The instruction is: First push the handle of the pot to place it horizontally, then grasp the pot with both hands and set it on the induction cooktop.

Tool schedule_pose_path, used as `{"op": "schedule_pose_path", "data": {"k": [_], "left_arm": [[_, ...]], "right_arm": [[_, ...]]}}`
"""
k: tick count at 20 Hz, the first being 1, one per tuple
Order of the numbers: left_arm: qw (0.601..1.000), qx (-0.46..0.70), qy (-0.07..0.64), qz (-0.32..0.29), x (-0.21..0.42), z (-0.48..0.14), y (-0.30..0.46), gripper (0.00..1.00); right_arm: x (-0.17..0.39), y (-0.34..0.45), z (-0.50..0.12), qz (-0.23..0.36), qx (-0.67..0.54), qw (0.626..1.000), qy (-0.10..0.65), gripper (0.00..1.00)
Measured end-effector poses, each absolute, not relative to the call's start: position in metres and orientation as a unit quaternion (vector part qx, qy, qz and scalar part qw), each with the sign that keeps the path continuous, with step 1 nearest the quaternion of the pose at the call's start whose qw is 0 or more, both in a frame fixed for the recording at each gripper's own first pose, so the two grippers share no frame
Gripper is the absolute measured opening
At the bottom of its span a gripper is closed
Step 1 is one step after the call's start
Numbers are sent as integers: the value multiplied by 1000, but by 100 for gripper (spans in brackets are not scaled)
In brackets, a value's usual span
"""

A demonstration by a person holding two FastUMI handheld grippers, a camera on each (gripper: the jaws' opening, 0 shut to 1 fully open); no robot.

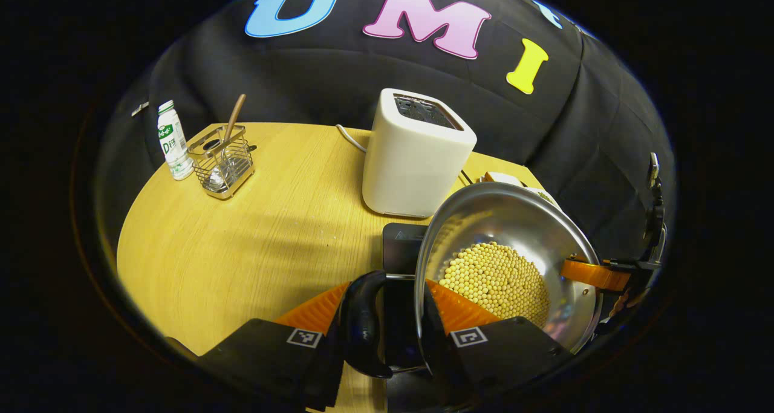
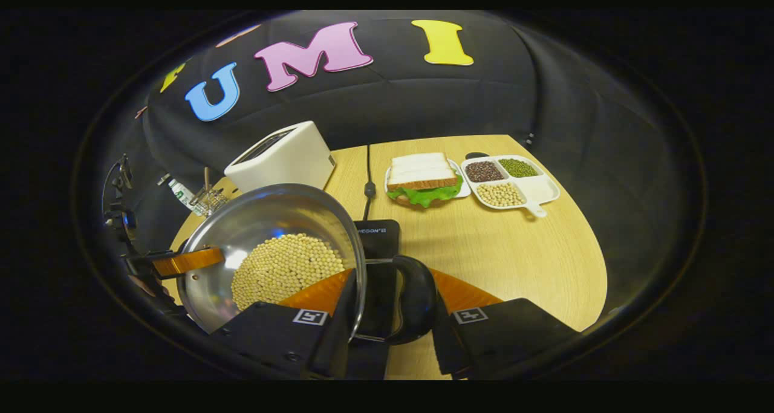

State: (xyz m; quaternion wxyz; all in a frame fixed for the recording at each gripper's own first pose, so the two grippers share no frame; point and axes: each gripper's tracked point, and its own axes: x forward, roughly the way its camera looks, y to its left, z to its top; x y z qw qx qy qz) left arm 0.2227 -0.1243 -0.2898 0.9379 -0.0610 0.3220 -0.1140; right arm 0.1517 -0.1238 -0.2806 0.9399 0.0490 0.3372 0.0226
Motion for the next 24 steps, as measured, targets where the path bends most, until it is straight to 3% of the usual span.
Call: {"op": "schedule_pose_path", "data": {"k": [10,11,17,19,20,23,24], "left_arm": [[932,-58,341,-108,220,-292,-125,64],[931,-56,345,-107,220,-293,-125,64],[937,26,342,-72,223,-281,-116,76],[939,32,336,-60,219,-269,-111,88],[941,28,332,-57,217,-268,-111,98],[949,4,312,-54,205,-246,-104,96],[952,2,302,-50,200,-237,-101,96]], "right_arm": [[151,-121,-279,26,55,942,331,58],[152,-121,-279,27,55,942,331,63],[151,-125,-273,19,36,948,316,66],[148,-126,-267,17,41,949,311,76],[146,-127,-263,16,47,949,310,76],[136,-130,-250,6,58,952,299,100],[134,-132,-244,2,56,955,291,100]]}}
